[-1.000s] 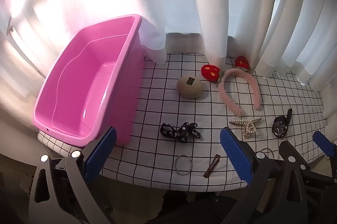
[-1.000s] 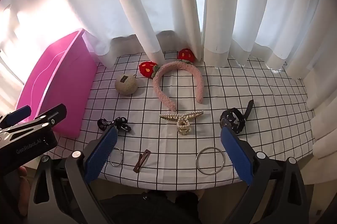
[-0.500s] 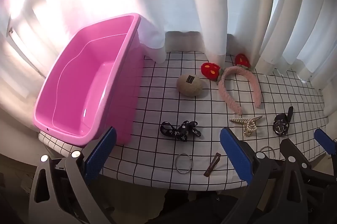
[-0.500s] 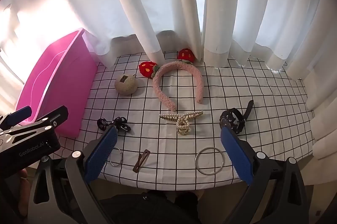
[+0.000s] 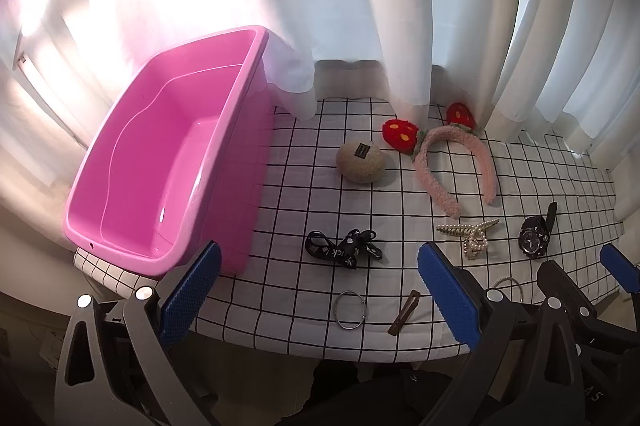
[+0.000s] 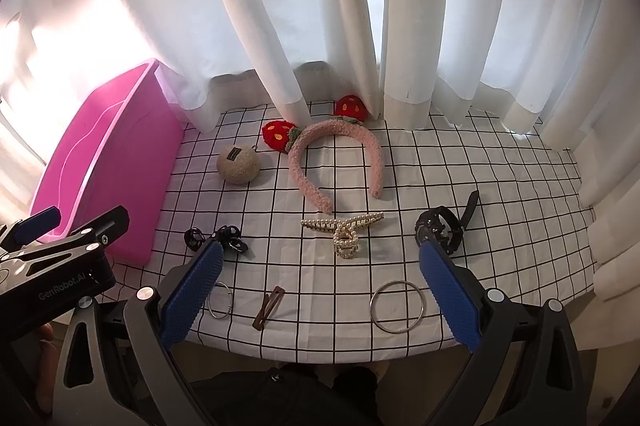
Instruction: Organize jewelry
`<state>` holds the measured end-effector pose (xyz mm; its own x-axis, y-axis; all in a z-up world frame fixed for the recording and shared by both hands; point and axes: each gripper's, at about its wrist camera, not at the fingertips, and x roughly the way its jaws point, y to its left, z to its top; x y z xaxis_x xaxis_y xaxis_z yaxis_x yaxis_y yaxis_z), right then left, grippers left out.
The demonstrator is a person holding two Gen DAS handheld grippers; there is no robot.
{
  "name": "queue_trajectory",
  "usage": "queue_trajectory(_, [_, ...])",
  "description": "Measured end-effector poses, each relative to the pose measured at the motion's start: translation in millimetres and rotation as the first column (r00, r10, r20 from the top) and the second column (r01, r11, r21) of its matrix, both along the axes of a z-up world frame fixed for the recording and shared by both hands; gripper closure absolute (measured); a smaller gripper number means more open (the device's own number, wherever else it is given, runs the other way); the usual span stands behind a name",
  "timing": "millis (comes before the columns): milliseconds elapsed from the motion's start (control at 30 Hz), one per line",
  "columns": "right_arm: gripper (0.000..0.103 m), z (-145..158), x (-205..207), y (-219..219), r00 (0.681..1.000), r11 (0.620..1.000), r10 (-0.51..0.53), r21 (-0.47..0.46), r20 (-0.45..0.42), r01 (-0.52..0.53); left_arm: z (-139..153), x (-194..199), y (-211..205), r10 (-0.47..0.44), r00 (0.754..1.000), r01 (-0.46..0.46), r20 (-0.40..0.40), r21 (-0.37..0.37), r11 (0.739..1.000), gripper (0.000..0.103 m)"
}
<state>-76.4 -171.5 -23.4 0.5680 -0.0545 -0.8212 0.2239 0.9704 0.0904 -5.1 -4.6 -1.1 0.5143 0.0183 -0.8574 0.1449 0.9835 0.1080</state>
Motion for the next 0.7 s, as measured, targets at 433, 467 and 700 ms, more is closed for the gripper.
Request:
queue_trajectory(433, [0.009,1.0,0.0,0.4,1.000,1.000,-0.001,-0.008,0.007,0.001,0.1,3.1,2.7,0.000,1.000,0.000,-0.001,0.000,1.000,0.006])
queue_trajectory(467, [0.009,1.0,0.1,0.5,1.000,1.000,-0.001,-0.008,0.007,0.001,0.2,3.2,2.8,0.001,1.000,-0.001,-0.001,0.000,1.000,0.006])
queue_trajectory(700, [0.009,1.1,0.3,0.7,1.000,1.000,-0.001,-0.008,0.007,0.001,0.1,3.3,2.8,-0.001,1.000,0.001,-0.001,0.000,1.000,0.006])
